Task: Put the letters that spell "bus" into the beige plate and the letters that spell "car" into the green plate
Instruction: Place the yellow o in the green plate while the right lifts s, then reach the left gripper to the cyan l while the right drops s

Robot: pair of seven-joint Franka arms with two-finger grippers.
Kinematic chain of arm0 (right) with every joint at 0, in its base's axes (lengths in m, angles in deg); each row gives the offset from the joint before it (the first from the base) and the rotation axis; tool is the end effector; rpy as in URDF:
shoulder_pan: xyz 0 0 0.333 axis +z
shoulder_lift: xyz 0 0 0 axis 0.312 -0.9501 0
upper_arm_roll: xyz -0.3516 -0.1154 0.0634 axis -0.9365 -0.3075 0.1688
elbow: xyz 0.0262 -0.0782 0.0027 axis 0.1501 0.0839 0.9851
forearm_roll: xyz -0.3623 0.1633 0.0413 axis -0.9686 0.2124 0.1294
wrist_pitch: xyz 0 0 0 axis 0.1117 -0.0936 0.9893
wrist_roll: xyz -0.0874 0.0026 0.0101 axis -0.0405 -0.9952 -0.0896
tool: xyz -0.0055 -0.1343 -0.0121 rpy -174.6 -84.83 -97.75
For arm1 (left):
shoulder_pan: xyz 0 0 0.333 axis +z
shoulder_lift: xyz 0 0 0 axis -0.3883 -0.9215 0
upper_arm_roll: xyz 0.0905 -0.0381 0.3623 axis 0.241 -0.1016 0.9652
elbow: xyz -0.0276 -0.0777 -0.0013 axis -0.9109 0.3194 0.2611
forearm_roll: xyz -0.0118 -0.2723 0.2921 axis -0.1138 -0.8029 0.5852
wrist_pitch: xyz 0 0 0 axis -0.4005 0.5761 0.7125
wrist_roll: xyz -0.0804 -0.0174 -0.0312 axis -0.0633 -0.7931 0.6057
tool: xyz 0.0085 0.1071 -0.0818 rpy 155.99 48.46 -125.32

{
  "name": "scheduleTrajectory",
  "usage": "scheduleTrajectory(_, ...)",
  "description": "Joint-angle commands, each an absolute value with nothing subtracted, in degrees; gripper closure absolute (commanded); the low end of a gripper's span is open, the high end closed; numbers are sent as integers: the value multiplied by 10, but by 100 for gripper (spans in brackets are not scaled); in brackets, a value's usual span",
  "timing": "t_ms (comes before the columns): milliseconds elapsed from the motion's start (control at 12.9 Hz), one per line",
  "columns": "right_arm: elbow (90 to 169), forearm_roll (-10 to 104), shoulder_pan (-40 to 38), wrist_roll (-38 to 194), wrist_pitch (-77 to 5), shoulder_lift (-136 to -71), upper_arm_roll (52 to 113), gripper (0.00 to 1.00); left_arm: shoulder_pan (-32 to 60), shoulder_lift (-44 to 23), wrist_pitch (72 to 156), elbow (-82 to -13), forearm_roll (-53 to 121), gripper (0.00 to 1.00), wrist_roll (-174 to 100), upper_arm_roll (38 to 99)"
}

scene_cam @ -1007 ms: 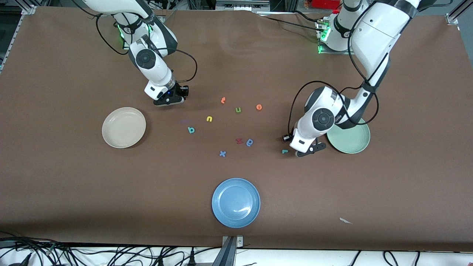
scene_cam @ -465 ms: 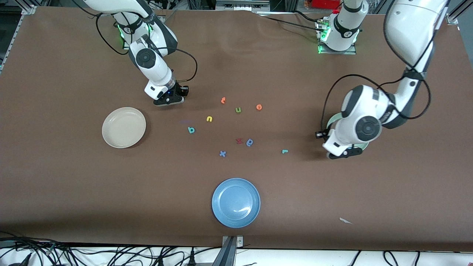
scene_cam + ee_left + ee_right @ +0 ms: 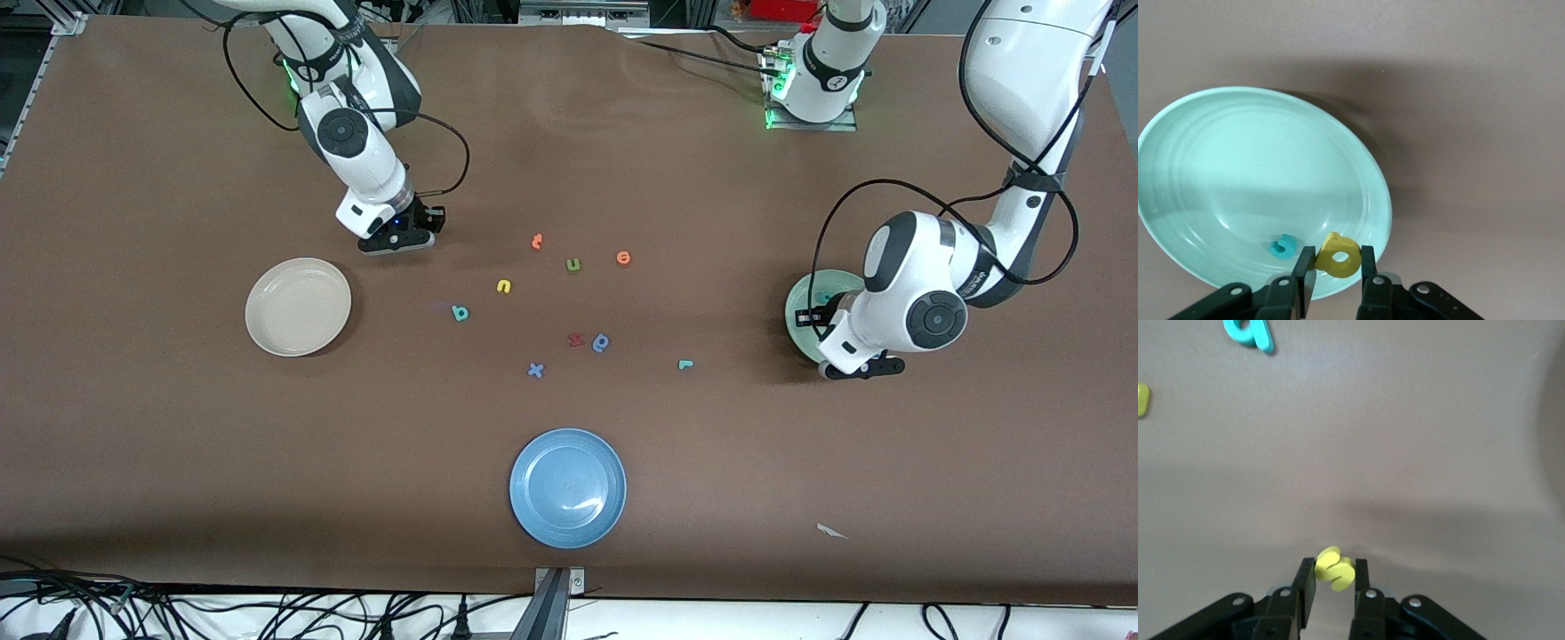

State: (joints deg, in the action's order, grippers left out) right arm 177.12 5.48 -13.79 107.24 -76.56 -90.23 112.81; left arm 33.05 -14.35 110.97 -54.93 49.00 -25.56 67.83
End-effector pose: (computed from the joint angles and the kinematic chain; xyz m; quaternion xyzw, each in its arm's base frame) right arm 0.4019 0.2313 0.2331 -0.9968 -0.0777 0.0064 0.0174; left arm 0.6160 -0.0713 0.2500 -0.9821 -0.0569 0.1796 0.0052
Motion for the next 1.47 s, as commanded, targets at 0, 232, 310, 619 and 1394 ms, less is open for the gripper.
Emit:
scheduleTrajectory(0, 1774, 45, -171, 1033, -751, -881, 1130, 85, 337, -158, 1113, -555, 512, 89, -270, 675)
scheduleTrajectory(232, 1759, 46, -243, 924, -731, -870, 1126, 85, 344, -160, 1113, -559, 540, 67, -268, 673)
scheduleTrajectory(310, 1748, 46, -255, 899, -707, -865, 1124, 85, 344, -160, 1113, -559, 540, 37, -268, 673)
scheduleTrajectory(619, 1679, 46, -260, 784, -618, -861, 1064, 85, 340, -149, 1109, -544, 534, 0, -258, 666)
scheduleTrajectory(1394, 1570, 45, -337, 606, -613, -972, 1021, 83, 261, -212, 1216, -445, 492, 0, -5, 652)
